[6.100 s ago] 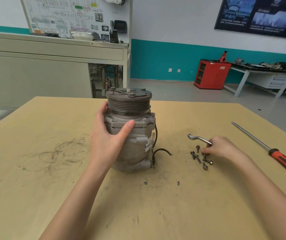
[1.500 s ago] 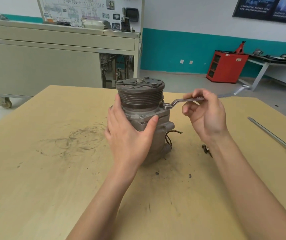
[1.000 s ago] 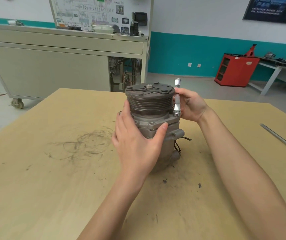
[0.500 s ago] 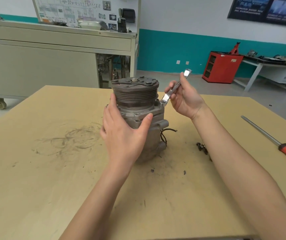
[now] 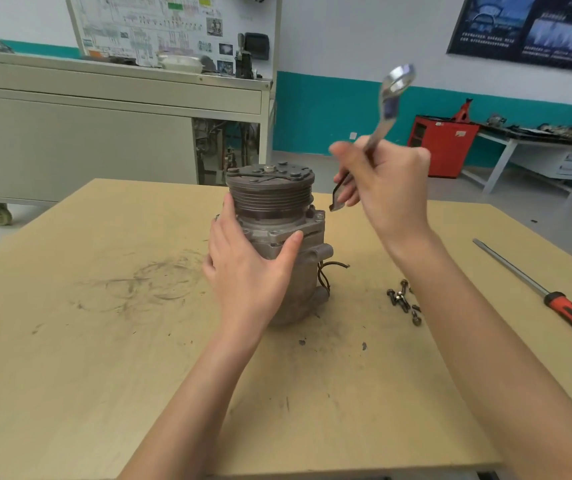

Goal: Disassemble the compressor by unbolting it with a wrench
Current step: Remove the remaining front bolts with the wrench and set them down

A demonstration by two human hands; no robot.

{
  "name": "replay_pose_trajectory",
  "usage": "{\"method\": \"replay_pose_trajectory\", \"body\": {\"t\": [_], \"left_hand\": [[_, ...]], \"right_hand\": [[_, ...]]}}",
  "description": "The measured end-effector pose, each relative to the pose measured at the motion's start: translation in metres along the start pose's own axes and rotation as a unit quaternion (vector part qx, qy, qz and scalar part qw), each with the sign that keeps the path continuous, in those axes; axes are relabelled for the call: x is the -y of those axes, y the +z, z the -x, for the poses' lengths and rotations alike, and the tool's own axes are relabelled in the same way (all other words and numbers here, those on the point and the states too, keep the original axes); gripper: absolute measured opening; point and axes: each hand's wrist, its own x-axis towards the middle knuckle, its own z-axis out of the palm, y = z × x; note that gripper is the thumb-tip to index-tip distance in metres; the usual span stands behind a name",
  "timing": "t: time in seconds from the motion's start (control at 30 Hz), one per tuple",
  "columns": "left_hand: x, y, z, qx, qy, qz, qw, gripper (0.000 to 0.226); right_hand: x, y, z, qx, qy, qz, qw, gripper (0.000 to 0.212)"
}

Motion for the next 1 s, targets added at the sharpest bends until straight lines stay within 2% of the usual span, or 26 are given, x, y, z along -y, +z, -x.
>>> {"method": "replay_pose_trajectory", "body": {"t": [0.07,0.17,0.3,0.47,0.63,0.77,0.93,1.0], "left_hand": [[0.0,0.0,0.0,0.001,0.001,-0.006,1.0,0.098],[0.001,0.001,-0.001,0.0,0.0,-0.01,1.0,0.097],[0.001,0.001,0.0,-0.002,0.001,-0.008,1.0,0.097],[-0.001,0.002,-0.003,0.007,-0.019,-0.007,1.0,0.092],[-0.001,0.0,-0.001,0.021,-0.011,0.011,1.0,0.094],[-0.002,-0.001,0.0,0.011,-0.004,0.037,0.999,0.093],[0.0,0.002,0.001,0.003,-0.002,0.025,1.0,0.094],[0.0,0.002,0.001,-0.001,-0.003,0.025,1.0,0.095]], "right_hand": [[0.008,0.011,0.01,-0.026,-0.103,0.087,0.991,0.056],[0.011,0.023,0.02,-0.048,-0.156,0.162,0.973,0.066],[0.012,0.032,0.024,-0.081,-0.225,0.247,0.939,0.053],[0.015,0.048,0.033,-0.065,-0.31,0.331,0.889,0.042],[0.015,0.05,0.043,-0.104,-0.276,0.326,0.898,0.052],[0.01,0.049,0.059,-0.101,-0.235,0.346,0.903,0.042],[0.009,0.038,0.07,-0.111,-0.184,0.175,0.961,0.057],[0.007,0.035,0.072,-0.119,-0.182,0.152,0.964,0.058]]}}
